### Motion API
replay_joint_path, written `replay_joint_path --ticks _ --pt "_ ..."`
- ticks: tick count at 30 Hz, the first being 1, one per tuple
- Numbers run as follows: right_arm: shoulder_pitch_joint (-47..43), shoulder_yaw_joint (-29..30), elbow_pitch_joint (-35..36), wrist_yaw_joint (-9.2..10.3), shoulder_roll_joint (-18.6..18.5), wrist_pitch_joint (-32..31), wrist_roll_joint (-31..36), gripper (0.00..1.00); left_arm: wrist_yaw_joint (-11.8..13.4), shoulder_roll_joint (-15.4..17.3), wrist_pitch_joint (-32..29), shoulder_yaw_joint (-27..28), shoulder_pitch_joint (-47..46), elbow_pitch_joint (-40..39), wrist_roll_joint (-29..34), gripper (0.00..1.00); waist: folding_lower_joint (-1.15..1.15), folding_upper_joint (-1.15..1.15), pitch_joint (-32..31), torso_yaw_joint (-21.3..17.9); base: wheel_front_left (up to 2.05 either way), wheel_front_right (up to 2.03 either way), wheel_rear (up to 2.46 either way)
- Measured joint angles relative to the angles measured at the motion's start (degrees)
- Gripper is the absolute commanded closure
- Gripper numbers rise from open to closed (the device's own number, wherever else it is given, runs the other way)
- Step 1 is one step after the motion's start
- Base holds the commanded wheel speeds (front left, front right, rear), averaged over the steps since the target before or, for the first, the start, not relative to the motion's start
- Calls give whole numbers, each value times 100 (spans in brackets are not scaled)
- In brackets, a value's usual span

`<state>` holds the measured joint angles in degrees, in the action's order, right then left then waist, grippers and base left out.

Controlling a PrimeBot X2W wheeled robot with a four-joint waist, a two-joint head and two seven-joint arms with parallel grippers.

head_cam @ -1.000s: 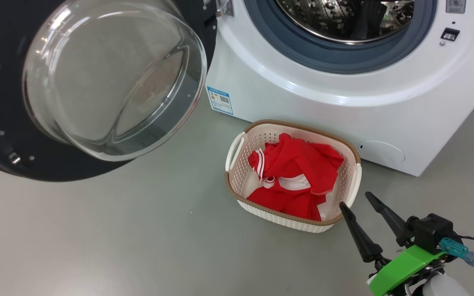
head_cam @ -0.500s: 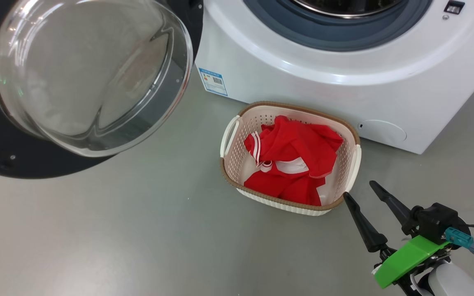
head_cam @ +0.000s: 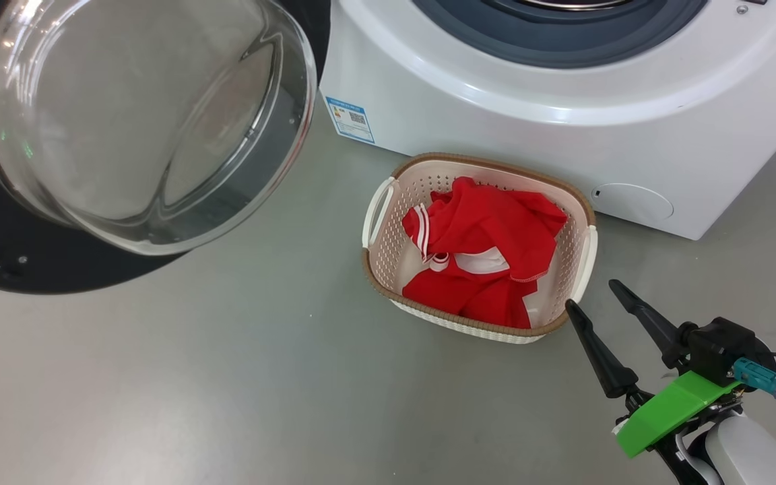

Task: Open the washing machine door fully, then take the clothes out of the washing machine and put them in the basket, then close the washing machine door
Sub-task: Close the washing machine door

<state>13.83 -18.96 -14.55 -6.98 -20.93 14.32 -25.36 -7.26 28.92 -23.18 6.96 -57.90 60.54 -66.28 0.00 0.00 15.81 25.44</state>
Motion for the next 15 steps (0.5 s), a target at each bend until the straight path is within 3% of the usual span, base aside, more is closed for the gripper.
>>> replay_joint_path --ticks 15 --pt "-19 38 7 0 66 0 -1 0 21 204 -1421 -583 787 -1343 -561 100 0 0 -329 -6 0 0 0"
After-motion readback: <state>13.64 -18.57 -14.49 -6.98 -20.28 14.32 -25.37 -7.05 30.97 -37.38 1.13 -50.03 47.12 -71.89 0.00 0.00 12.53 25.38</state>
